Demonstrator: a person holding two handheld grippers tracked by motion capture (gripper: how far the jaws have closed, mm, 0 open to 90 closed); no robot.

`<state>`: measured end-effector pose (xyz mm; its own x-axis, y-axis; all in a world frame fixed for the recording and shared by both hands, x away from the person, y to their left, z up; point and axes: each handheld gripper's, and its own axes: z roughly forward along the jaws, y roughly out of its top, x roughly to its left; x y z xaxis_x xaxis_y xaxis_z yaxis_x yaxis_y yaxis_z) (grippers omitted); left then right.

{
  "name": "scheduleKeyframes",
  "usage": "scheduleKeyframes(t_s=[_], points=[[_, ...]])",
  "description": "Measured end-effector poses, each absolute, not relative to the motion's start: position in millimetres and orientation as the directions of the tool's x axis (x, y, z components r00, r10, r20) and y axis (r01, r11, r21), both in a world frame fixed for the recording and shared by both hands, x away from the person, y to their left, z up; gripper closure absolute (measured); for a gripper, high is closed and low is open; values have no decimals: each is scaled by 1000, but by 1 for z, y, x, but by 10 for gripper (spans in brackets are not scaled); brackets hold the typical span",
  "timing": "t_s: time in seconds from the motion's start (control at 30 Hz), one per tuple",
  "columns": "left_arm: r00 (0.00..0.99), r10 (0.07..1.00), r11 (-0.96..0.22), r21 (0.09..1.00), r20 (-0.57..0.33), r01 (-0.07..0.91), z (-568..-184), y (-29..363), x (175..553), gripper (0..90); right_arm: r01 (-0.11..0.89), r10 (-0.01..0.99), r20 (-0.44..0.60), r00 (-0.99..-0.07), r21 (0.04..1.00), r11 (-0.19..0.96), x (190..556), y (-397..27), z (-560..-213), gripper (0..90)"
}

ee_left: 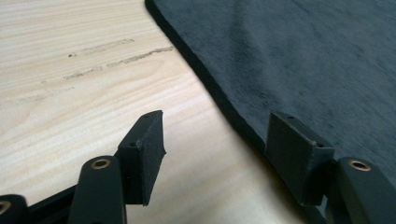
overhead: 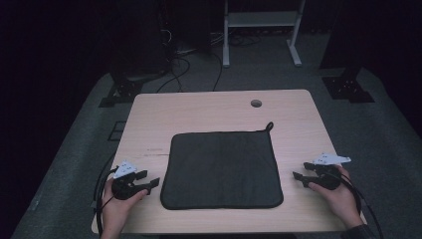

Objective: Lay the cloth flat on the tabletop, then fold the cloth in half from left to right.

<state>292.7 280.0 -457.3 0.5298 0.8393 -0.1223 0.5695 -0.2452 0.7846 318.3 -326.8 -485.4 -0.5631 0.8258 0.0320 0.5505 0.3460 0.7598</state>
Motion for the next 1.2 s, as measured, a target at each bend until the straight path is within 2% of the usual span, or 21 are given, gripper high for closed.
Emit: scheduleKeyframes(t_s=[0.43, 0.7, 0.97, 1.2], points=[[552, 825, -248, 802, -119, 543, -453, 266, 323, 404, 568, 841, 12, -542, 742, 356, 322, -322, -486, 183], [547, 830, -237, 815, -113, 528, -452, 254, 341, 415, 569, 840, 12, -542, 741, 357, 322, -322, -486, 175], [548, 829, -265, 784, -112, 561, -464, 241, 363, 428, 565, 835, 10, -550, 741, 363, 323, -322, -486, 175], [535, 842, -312, 754, -61, 578, -472, 234, 370, 452, 563, 833, 10, -554, 741, 366, 323, -321, -486, 175]])
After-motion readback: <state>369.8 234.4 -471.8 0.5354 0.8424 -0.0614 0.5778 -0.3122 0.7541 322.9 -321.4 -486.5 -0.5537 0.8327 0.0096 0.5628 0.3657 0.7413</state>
